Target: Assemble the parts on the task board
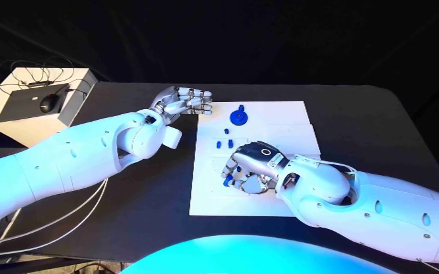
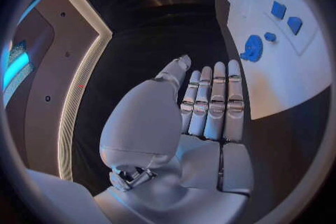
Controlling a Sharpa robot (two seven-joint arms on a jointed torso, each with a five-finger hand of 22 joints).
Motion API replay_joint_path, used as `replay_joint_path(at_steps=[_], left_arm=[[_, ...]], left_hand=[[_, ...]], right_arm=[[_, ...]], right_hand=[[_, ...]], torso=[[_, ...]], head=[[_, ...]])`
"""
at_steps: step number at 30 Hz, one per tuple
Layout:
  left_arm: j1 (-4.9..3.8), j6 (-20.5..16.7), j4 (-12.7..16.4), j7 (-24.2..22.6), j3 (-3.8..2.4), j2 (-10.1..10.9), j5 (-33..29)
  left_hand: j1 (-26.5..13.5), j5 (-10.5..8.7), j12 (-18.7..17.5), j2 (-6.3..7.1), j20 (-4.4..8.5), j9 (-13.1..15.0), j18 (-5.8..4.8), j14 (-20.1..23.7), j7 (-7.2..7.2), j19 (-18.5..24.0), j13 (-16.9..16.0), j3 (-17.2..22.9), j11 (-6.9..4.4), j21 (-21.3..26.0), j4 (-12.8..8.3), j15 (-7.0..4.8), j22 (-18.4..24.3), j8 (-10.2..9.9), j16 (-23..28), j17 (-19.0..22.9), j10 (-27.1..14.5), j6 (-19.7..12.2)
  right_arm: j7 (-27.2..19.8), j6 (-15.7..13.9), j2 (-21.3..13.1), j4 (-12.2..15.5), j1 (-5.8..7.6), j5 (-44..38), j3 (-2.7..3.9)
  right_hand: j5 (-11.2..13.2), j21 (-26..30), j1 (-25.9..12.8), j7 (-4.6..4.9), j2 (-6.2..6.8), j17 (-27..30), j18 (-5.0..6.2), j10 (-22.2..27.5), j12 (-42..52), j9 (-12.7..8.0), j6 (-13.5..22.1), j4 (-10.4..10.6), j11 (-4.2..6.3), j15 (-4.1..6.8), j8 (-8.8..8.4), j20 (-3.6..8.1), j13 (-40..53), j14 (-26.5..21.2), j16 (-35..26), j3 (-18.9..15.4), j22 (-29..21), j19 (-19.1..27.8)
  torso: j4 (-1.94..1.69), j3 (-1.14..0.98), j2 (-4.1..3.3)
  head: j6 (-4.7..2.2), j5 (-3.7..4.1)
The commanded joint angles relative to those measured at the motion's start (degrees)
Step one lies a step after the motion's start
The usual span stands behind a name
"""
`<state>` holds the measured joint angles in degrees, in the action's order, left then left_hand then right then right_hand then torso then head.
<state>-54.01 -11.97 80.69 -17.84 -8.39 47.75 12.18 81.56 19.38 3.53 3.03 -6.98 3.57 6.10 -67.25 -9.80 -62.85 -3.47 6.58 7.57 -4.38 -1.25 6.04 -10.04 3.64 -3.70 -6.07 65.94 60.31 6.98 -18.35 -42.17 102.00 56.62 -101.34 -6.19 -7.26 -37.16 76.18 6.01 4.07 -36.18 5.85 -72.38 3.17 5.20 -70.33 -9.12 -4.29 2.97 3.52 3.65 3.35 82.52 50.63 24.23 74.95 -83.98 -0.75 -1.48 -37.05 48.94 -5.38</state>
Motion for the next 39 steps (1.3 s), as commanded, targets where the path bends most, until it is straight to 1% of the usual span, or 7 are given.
replay_joint_path(at_steps=[1, 8, 16, 25, 28, 36, 39], left_arm=[[0.03, 1.06, 0.14, -0.55, -0.04, 0.04, 0.05], [0.03, 1.04, 0.11, -0.53, -0.04, 0.19, 0.05], [0.03, 1.04, 0.10, -0.52, -0.04, 0.31, 0.05], [0.03, 0.99, 0.13, -0.49, -0.04, 0.44, 0.05], [0.03, 0.99, 0.15, -0.47, -0.03, 0.49, 0.05], [0.03, 0.93, 0.20, -0.44, -0.03, 0.61, 0.05], [0.02, 0.92, 0.26, -0.41, -0.03, 0.60, 0.05]], left_hand=[[-0.12, -0.12, -0.08, -0.02, 0.00, 0.06, -0.63, -0.05, -0.03, -0.20, 0.06, 0.11, -0.25, -0.14, 0.11, -0.11, 0.05, 0.00, 0.08, -0.09, -0.04, -0.05], [-0.12, -0.12, -0.08, -0.02, 0.00, 0.06, -0.63, -0.05, -0.03, -0.20, 0.06, 0.11, -0.25, -0.14, 0.11, -0.11, 0.05, 0.00, 0.08, -0.09, -0.04, -0.05], [-0.12, -0.12, -0.08, -0.02, 0.00, 0.06, -0.63, -0.05, -0.03, -0.20, 0.06, 0.11, -0.25, -0.14, 0.11, -0.11, 0.05, 0.00, 0.08, -0.09, -0.04, -0.05], [-0.12, -0.12, -0.08, -0.02, 0.00, 0.06, -0.63, -0.05, -0.03, -0.20, 0.06, 0.11, -0.25, -0.14, 0.11, -0.11, 0.05, 0.00, 0.08, -0.09, -0.04, -0.05], [-0.12, -0.12, -0.08, -0.02, 0.00, 0.06, -0.63, -0.05, -0.03, -0.20, 0.06, 0.11, -0.25, -0.14, 0.11, -0.11, 0.05, 0.00, 0.08, -0.09, -0.04, -0.05], [-0.12, -0.12, -0.08, -0.02, 0.00, 0.06, -0.63, -0.05, -0.03, -0.20, 0.06, 0.11, -0.25, -0.14, 0.11, -0.11, 0.05, 0.00, 0.08, -0.09, -0.04, -0.05], [-0.12, -0.12, -0.08, -0.02, 0.00, 0.06, -0.63, -0.05, -0.03, -0.20, 0.06, 0.11, -0.25, -0.14, 0.11, -0.11, 0.05, 0.00, 0.08, -0.09, -0.04, -0.05]], right_arm=[[-0.19, -0.92, 0.01, -0.22, -0.20, -2.01, -0.01], [0.11, -0.65, -0.05, -0.38, -0.38, -2.58, -0.04], [0.67, 0.26, -0.17, -0.49, -0.41, -3.17, -0.06], [1.19, 3.06, -0.17, -0.69, -0.41, -3.48, -0.13], [1.16, 3.81, -0.40, -0.52, -0.41, -3.50, -0.15], [1.18, 4.47, -0.58, -0.16, -0.41, -3.53, -0.17], [1.42, 4.78, -0.30, -0.32, -0.41, -3.58, -0.17]], right_hand=[[-0.20, -0.01, 2.52, 0.30, -2.78, -0.06, 0.68, -4.01, 0.41, 0.00, -0.30, -0.37, 2.26, 0.14, 0.25, 0.28, 0.31, 0.06, -0.22, -0.02, 4.60, 0.30], [-0.20, -0.01, 2.52, 0.30, -2.78, -0.06, 0.68, -4.01, 0.41, 0.00, -0.30, -0.37, 2.26, 0.14, 0.25, 0.28, 0.31, 0.06, -0.22, -0.02, 4.60, 0.30], [-0.08, -0.11, 2.45, 0.28, -2.83, -0.09, 0.70, -3.99, 0.40, -0.01, -0.33, -0.48, 2.26, 0.14, 0.24, 0.27, 0.30, 0.05, -0.19, -0.04, 4.60, 0.31], [-0.08, -0.11, 2.45, 0.28, -2.83, -0.09, 0.70, -3.99, 0.40, -0.01, -0.33, -0.48, 2.26, 0.14, 0.24, 0.27, 0.30, 0.05, -0.19, -0.04, 4.60, 0.31], [-0.01, -0.07, 2.43, 0.25, -2.87, -0.12, 0.71, -3.97, 0.40, -0.03, -0.33, -0.52, 2.26, 0.14, 0.24, 0.25, 0.30, 0.03, -0.15, -0.09, 4.58, 0.40], [-0.01, -0.07, 2.43, 0.25, -2.87, -0.12, 0.71, -3.97, 0.40, -0.03, -0.33, -0.52, 2.26, 0.14, 0.24, 0.25, 0.30, 0.03, -0.15, -0.09, 4.58, 0.40], [-0.01, -0.07, 2.43, 0.25, -2.87, -0.12, 0.71, -3.97, 0.40, -0.03, -0.33, -0.52, 2.26, 0.14, 0.24, 0.25, 0.30, 0.03, -0.15, -0.09, 4.58, 0.40]], torso=[[0.03, 0.02, 0.01], [-0.02, 0.01, 0.01], [0.03, 0.04, 0.04], [0.03, 0.04, 0.05], [-0.01, 0.04, -0.01], [0.05, 0.00, -0.02], [-0.08, 0.03, -0.01]], head=[[0.06, -0.05], [0.24, -0.05], [0.20, -0.04], [0.23, 0.00], [0.36, -0.08], [0.35, -0.15], [0.24, -0.13]])
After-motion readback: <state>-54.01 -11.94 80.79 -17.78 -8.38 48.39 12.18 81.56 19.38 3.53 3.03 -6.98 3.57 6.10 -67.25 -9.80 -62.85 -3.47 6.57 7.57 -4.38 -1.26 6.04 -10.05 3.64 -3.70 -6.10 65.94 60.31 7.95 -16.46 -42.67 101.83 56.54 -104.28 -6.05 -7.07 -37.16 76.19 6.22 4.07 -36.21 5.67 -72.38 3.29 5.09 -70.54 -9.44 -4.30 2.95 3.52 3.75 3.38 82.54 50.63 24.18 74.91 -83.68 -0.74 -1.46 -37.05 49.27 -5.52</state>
